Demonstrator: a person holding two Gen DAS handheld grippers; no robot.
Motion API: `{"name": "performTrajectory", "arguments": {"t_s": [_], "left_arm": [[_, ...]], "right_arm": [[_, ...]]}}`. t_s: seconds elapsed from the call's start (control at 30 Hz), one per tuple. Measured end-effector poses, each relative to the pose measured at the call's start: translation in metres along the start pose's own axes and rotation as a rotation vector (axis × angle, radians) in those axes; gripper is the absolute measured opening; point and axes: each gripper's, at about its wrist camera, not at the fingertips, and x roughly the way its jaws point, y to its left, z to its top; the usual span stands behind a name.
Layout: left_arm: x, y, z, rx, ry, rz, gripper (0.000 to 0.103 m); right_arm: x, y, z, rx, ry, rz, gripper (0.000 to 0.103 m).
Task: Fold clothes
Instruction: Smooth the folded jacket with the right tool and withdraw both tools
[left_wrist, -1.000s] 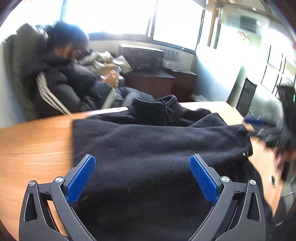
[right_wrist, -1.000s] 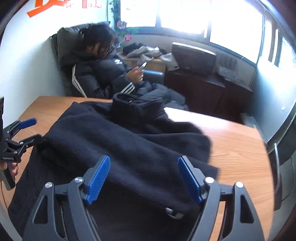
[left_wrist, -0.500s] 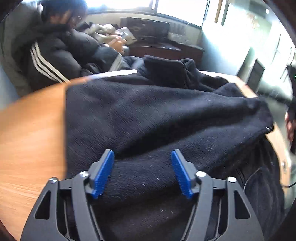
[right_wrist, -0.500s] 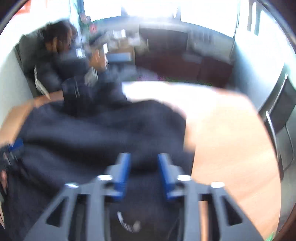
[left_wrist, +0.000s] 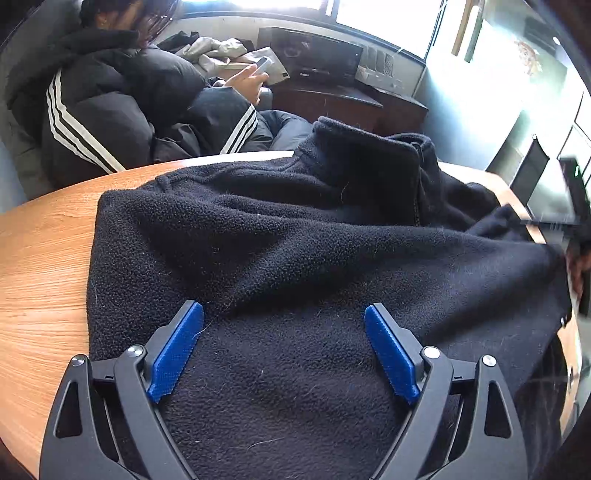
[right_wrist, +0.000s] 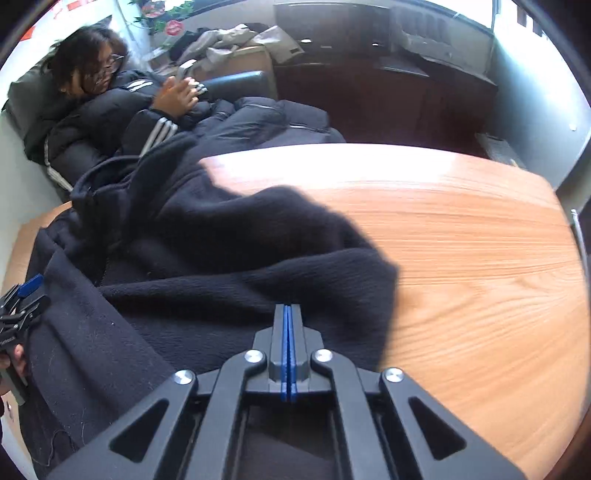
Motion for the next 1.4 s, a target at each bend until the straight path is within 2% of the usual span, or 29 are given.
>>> {"name": "performTrajectory", "arguments": {"t_s": [0.07,0.13,0.23,0.3,0.33,0.37,0.43,0.5,0.6,0.63,0.67,0.7,0.73,0.77,0.8,0.87,0.93,1.07,1.2,1.27,1.4], "left_arm": [[-0.003,0.002,-0.005,0.018,-0.002,0.023,0.090],[-0.009,0.009,-0.009,0.000,-0.009,0.038,0.091],[-0.021,0.030,-0.022,-0.031,-0.017,0.080,0.091],[-0.033,0.048,-0.034,-0.060,-0.025,0.108,0.091],[-0.039,0.057,-0.040,-0.072,-0.029,0.121,0.091],[-0.041,0.058,-0.041,-0.055,-0.026,0.124,0.091],[-0.043,0.054,-0.040,-0.010,-0.010,0.139,0.092],[-0.051,0.052,-0.035,0.055,0.018,0.109,0.094],[-0.082,0.055,-0.033,-0.010,-0.034,0.093,0.097],[-0.094,0.056,-0.038,-0.033,-0.037,0.109,0.097],[-0.106,0.056,-0.044,-0.045,-0.030,0.125,0.097],[-0.118,0.055,-0.050,-0.057,-0.024,0.142,0.098],[-0.130,0.055,-0.057,-0.069,-0.017,0.157,0.098],[-0.141,0.058,-0.066,-0.083,-0.012,0.152,0.100],[-0.157,0.059,-0.079,-0.093,-0.006,0.137,0.102],[-0.190,0.061,-0.106,-0.072,0.009,0.112,0.103],[-0.222,0.070,-0.135,-0.066,0.044,0.108,0.103],[-0.274,0.091,-0.195,-0.073,0.112,0.070,0.103],[-0.294,0.079,-0.244,-0.086,0.119,0.012,0.103],[-0.305,0.073,-0.268,-0.093,0.122,-0.017,0.103],[-0.325,0.061,-0.317,-0.106,0.128,-0.074,0.103]], "right_arm": [[-0.014,0.007,0.014,-0.029,-0.031,-0.014,0.006],[-0.012,0.031,0.030,-0.101,-0.026,0.008,0.006],[0.031,0.059,0.046,-0.146,0.079,0.068,0.008],[0.065,0.066,0.046,-0.168,0.147,0.067,0.005],[0.069,0.064,0.046,-0.158,0.142,0.079,0.000],[0.070,0.060,0.047,-0.139,0.125,0.094,0.000],[0.062,0.054,0.050,-0.112,0.098,0.031,0.000],[0.045,0.057,0.048,-0.123,0.060,-0.051,0.002],[-0.004,0.079,0.035,-0.171,-0.030,0.008,0.009],[-0.020,0.091,0.022,-0.198,-0.060,0.029,0.013],[-0.036,0.103,0.006,-0.222,-0.088,0.059,0.023],[-0.052,0.115,-0.012,-0.245,-0.115,0.093,0.041],[-0.069,0.126,-0.033,-0.269,-0.145,0.129,0.053],[-0.087,0.134,-0.054,-0.282,-0.173,0.148,0.076],[-0.106,0.142,-0.073,-0.290,-0.199,0.157,0.087],[-0.144,0.151,-0.110,-0.290,-0.233,0.167,0.088],[-0.170,0.148,-0.141,-0.237,-0.224,0.170,0.088],[-0.213,0.120,-0.210,-0.060,-0.143,0.161,0.089],[-0.220,0.087,-0.279,0.070,-0.044,0.141,0.089],[-0.226,0.077,-0.311,0.071,-0.003,0.143,0.089],[-0.229,0.062,-0.359,-0.009,0.044,0.213,0.089]]}}
